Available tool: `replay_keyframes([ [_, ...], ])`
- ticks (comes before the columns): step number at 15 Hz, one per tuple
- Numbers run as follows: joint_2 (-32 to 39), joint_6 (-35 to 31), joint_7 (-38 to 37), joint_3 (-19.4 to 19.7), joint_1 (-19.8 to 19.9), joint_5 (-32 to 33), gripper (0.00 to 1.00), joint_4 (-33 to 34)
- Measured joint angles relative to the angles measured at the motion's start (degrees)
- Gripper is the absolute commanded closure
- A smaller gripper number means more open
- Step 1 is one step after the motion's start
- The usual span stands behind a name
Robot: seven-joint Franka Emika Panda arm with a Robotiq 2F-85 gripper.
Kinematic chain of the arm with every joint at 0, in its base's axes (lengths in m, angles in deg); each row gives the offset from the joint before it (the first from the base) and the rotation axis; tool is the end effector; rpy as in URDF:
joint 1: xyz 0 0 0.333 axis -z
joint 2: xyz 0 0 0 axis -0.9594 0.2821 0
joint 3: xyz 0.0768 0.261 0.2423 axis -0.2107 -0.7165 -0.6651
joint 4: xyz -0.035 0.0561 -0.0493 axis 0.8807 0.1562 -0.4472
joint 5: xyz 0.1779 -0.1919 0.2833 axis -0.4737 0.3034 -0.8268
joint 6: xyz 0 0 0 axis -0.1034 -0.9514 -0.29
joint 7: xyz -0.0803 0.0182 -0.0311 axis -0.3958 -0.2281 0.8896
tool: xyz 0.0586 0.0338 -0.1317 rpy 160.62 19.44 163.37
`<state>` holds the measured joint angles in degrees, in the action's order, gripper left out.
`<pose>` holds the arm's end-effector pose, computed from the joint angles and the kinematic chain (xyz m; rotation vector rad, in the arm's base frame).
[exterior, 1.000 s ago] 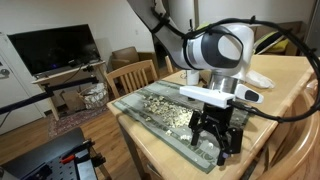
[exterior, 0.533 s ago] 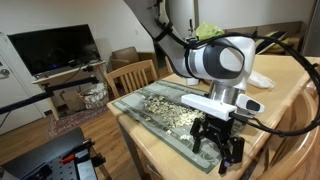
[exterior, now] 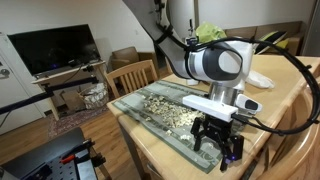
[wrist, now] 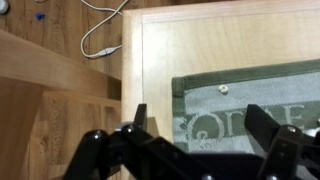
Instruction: Fold up the right end of the cloth
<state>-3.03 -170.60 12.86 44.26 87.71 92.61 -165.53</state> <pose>0.5589 -0.2343 0.0959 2.9548 -0.1396 -0.7862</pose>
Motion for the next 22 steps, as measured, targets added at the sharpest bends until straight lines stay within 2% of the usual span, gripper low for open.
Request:
replay_keyframes([
  [10,1.4,0.11,3.28,-0.79,0.66,-0.87,0.0,1.92],
  [11,1.49,0.17,3.33,-0.79,0.67,-0.88,0.02,2.09],
  [12,1.6,0.25,3.4,-0.8,0.67,-0.88,0.27,2.3],
  [14,1.78,0.45,3.73,-0.83,0.68,-0.93,0.29,2.67],
  [22,1.89,1.41,5.59,-1.0,1.28,-1.34,0.89,4.51],
])
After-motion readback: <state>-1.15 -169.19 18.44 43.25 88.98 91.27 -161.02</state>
